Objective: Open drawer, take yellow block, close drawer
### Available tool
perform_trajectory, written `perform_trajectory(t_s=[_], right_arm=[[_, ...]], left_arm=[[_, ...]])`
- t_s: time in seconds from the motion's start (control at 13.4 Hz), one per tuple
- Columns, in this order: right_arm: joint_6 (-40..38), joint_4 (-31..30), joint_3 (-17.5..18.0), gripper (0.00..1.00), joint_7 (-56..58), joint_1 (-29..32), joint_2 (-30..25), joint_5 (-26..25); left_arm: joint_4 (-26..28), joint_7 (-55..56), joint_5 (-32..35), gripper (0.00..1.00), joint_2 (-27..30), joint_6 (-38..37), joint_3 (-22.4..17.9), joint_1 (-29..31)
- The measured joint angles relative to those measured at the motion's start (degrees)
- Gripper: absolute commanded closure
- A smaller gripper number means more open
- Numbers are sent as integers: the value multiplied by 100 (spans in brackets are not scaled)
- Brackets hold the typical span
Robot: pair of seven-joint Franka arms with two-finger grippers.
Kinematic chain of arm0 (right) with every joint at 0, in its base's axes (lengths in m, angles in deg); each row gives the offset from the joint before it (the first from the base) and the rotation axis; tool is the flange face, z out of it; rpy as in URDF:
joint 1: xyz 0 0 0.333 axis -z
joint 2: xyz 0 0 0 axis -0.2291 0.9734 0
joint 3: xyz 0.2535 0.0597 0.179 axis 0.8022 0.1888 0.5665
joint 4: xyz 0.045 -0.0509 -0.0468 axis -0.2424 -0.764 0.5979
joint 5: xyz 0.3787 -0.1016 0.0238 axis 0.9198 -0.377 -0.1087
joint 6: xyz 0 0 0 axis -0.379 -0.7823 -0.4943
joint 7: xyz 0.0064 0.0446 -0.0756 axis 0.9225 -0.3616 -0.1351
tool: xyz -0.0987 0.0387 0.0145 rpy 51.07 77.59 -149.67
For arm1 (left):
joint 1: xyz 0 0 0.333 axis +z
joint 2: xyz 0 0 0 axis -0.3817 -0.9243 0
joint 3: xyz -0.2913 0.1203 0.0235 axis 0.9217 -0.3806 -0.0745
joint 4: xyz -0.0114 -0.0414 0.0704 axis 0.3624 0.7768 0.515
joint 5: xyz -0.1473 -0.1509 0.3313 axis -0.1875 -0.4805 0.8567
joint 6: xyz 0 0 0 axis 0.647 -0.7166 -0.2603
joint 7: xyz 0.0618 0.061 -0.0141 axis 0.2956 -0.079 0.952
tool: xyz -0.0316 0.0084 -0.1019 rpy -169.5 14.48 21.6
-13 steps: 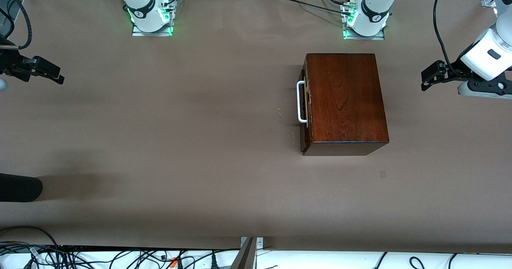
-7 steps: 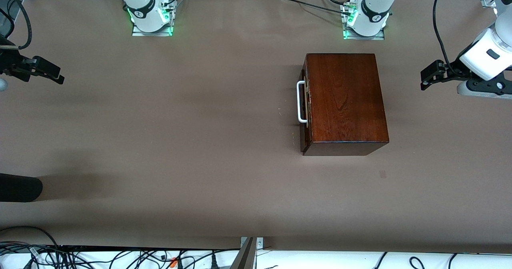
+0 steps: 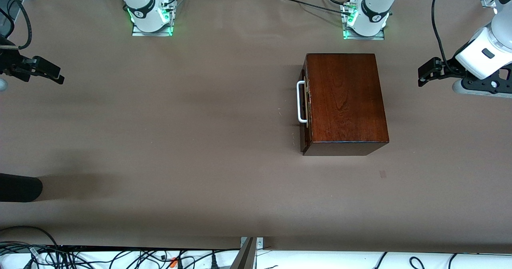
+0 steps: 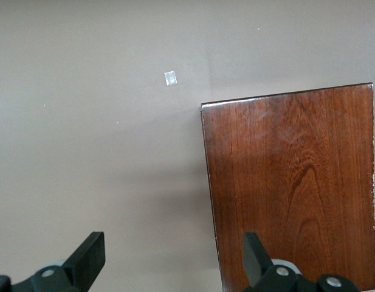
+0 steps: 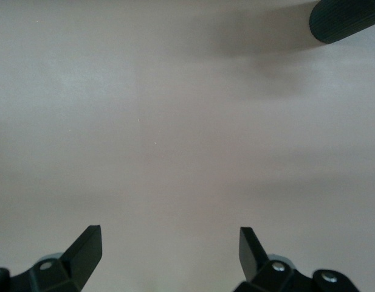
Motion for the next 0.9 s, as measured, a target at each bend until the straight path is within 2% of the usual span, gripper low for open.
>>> perform_trajectory(t_s=[0.22, 0.52, 0.67, 0.9], right_arm=[[0, 0, 0, 0, 0, 0, 0, 0], [0, 0, 0, 0, 0, 0, 0, 0], [0, 0, 0, 0, 0, 0, 0, 0], [0, 1, 0, 0, 0, 0, 0, 0]], left_arm=[[-3, 0, 0, 0, 0, -59, 23, -14], [-48, 2, 0, 0, 6, -199, 337, -34], [-62, 2, -1, 0, 7, -507, 673, -48], [-42, 190, -1, 0, -96, -837, 1548, -85]])
